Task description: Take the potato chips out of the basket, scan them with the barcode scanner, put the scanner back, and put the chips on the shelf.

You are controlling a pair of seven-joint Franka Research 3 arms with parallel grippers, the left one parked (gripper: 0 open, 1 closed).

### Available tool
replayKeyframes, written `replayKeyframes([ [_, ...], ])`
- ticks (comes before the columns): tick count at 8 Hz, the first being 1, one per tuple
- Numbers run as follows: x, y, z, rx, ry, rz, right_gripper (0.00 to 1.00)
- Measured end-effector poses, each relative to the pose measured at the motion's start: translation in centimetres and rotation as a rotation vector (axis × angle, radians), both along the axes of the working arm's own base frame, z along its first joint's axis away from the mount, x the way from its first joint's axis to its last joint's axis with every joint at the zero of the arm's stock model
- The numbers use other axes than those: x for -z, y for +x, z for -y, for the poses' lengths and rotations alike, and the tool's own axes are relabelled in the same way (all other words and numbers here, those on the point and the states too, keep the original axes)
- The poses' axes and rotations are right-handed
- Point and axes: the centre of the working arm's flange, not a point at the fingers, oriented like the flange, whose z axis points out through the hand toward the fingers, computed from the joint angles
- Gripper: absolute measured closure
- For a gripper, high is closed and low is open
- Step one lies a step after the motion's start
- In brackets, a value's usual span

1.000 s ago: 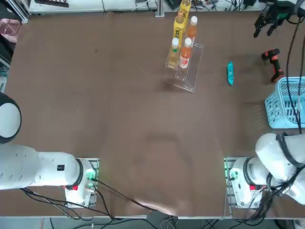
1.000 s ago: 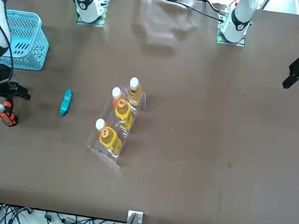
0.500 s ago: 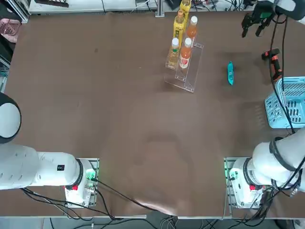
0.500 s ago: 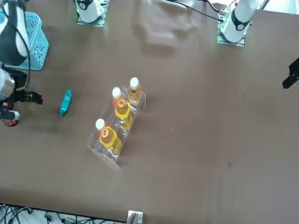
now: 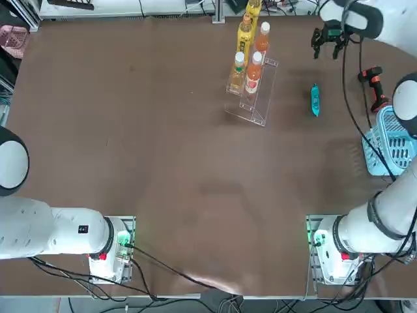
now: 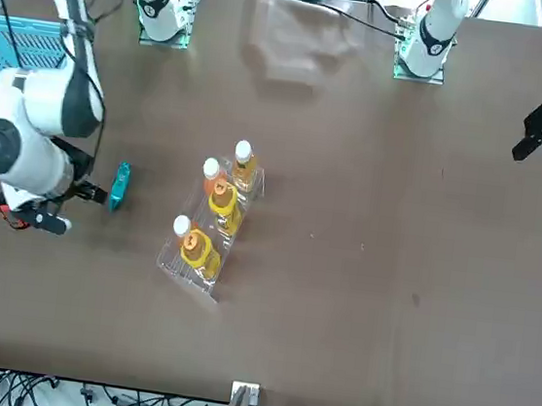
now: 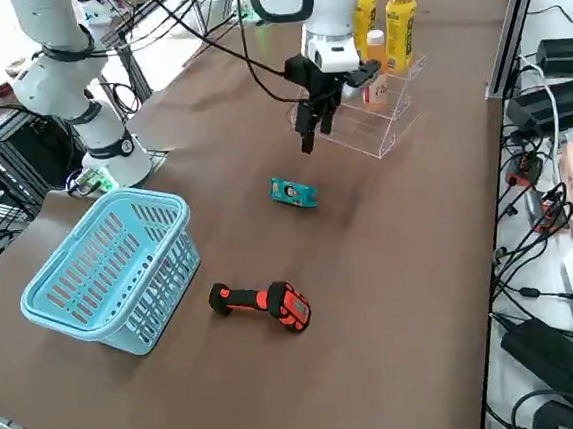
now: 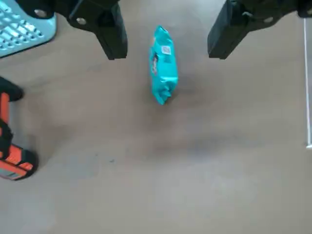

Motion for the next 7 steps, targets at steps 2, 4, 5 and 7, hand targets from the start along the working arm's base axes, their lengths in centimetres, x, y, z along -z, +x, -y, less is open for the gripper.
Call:
replayKeyframes([
  [2,4.4,-0.1,-2.2,0.028,-0.023,0.012,0.00],
  [4,7.9,-0.8,-1.7,0.059,-0.024,0.025,0.00],
  [5,9.1,-1.3,-0.9,0.076,-0.031,0.015,0.00],
  [7,10.7,-2.2,0.1,0.106,-0.046,-0.015,0.00],
])
